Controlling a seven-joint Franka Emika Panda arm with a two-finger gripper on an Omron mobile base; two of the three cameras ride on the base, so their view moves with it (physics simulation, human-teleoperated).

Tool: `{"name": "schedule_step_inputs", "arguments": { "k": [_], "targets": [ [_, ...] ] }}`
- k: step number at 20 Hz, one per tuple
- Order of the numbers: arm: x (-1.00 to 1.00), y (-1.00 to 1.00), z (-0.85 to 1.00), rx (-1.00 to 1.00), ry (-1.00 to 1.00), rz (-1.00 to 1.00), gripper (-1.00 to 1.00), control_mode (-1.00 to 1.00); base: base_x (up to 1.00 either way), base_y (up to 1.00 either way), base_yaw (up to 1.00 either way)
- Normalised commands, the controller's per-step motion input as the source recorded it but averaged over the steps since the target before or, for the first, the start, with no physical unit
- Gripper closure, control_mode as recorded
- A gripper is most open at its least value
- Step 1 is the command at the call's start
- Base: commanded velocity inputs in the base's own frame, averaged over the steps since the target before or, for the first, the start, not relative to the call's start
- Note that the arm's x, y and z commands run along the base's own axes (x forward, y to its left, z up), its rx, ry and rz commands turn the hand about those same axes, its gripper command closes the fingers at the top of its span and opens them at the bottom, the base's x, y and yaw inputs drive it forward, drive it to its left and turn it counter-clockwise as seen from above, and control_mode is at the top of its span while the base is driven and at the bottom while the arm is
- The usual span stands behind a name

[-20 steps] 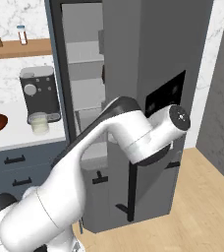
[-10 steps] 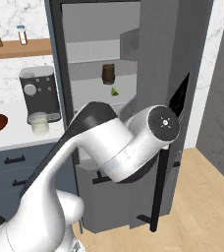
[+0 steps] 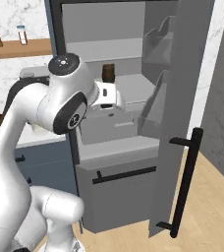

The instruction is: Grab a lemon wedge from the fridge and one ice cube from the ice bowl, and put them in the glass of lemonade.

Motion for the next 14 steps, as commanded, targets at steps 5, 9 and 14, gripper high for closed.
{"name": "schedule_step_inputs", "arguments": {
  "k": [5,9,14],
  "targets": [
    [1.00,0.07,-0.54,-0.47,0.15,-0.44,-1.00,-1.00,0.00,0.00,0.00],
    [0.90,-0.16,-0.13,-0.30,0.12,-0.38,-1.00,-1.00,0.00,0.00,0.00],
    [0.47,-0.49,0.00,-0.24,0.11,-0.32,-1.00,-1.00,0.00,0.00,0.00]
  ]
}}
